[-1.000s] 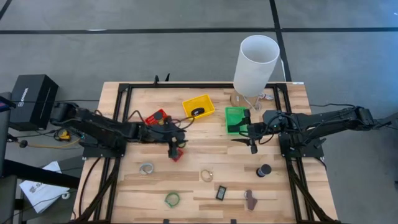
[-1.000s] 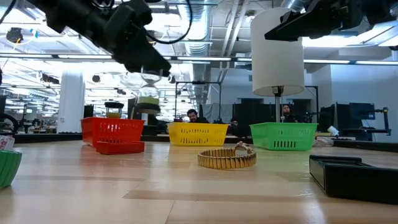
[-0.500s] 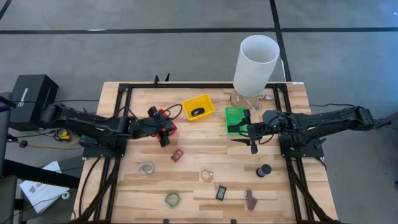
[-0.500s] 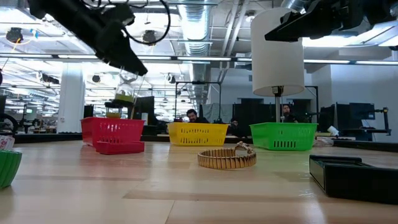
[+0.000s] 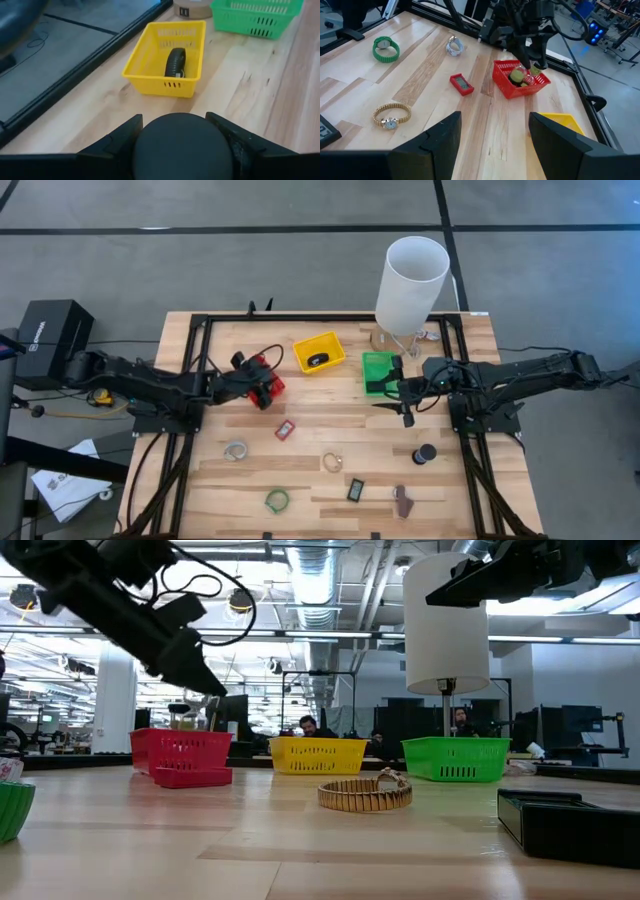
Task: Pick & Place Office items
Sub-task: Put the left green hourglass into the red basket, then put the pale blue watch into the yellow basket
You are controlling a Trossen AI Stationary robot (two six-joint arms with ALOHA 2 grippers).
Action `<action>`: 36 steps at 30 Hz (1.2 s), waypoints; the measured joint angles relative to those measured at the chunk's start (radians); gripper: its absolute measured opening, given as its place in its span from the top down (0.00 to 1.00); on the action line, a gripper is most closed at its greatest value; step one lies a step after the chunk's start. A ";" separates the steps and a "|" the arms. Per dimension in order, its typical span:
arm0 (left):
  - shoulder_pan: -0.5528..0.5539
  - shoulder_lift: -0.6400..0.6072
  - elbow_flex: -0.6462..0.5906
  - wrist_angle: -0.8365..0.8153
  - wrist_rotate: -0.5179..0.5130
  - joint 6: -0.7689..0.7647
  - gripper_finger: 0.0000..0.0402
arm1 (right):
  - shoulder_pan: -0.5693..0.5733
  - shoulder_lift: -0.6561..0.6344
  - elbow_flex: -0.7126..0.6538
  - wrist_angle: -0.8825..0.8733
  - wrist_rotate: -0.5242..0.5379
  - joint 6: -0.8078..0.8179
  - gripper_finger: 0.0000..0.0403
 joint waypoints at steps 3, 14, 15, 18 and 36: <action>0.000 -0.001 -0.035 0.037 0.000 -0.007 0.52 | 0.000 0.000 0.000 0.000 0.000 0.000 0.45; 0.000 0.000 -0.088 0.084 -0.019 -0.030 0.47 | 0.000 0.000 0.000 0.000 0.000 -0.003 0.45; 0.000 -0.001 -0.090 0.087 -0.019 -0.030 0.48 | 0.000 0.000 0.000 0.000 0.000 -0.003 0.45; 0.000 -0.001 -0.092 0.089 -0.019 -0.030 0.47 | 0.000 0.000 0.000 0.000 0.000 -0.003 0.45; -0.005 -0.080 -0.038 0.118 -0.010 0.160 0.30 | 0.000 0.000 0.000 0.000 0.000 0.000 0.45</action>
